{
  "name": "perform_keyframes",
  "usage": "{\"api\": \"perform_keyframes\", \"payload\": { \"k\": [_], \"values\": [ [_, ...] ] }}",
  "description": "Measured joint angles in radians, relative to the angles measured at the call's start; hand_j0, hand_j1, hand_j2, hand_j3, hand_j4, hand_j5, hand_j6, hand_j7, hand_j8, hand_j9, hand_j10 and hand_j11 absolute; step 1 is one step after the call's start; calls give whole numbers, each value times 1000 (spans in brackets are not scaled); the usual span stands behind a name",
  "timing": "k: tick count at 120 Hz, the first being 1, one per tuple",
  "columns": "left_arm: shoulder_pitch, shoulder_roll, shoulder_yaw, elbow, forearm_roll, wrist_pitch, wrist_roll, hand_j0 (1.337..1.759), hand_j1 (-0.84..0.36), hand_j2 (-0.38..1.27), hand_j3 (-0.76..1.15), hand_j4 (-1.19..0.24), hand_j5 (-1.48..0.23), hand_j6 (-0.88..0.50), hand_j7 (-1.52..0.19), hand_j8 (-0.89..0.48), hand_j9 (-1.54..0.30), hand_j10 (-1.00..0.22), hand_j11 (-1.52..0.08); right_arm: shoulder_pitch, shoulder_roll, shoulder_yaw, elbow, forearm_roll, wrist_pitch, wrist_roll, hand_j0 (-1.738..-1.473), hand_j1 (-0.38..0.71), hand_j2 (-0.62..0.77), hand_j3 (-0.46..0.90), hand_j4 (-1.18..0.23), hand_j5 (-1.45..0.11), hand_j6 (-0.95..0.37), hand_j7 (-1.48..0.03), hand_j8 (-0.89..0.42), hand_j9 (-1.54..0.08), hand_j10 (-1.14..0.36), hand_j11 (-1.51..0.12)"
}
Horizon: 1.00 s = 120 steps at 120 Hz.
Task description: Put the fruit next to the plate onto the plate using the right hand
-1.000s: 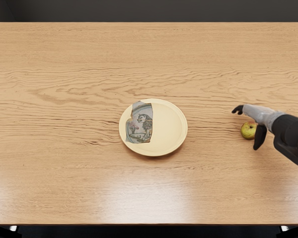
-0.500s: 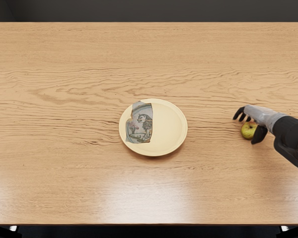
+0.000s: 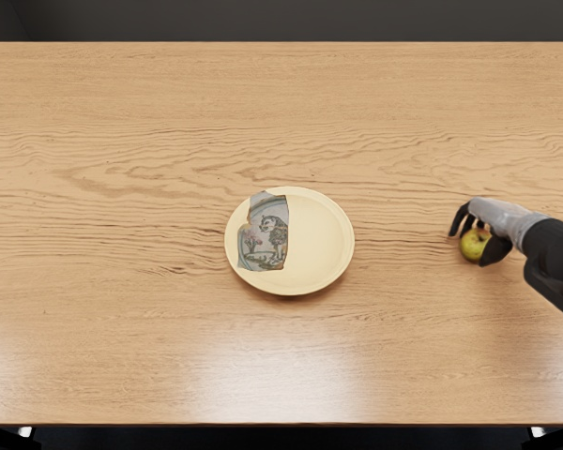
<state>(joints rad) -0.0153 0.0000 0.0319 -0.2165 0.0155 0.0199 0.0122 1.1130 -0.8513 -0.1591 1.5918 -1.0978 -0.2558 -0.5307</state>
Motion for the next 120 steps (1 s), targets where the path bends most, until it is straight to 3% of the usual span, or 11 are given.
{"api": "perform_keyframes", "payload": {
  "k": [31,77,120],
  "values": [
    [0,0,0,0,0,0,0,1658,349,0,0,0,0,0,0,0,0,0,0,-5,2,5,-28,5,1,1,-1651,238,233,0,-676,-896,-540,-885,-432,-907,-651,-905],
    [0,0,0,0,0,0,0,1658,349,0,0,0,0,0,0,0,0,0,0,-6,17,99,-38,10,4,4,-1654,240,238,2,-747,-1042,-459,-1000,-370,-1048,-593,-1074],
    [0,0,0,0,0,0,0,1658,349,0,0,0,0,0,0,0,0,0,0,10,166,196,-35,5,7,17,-1656,256,310,1,-755,-1075,-468,-1019,-366,-1061,-615,-1083]
  ]
}}
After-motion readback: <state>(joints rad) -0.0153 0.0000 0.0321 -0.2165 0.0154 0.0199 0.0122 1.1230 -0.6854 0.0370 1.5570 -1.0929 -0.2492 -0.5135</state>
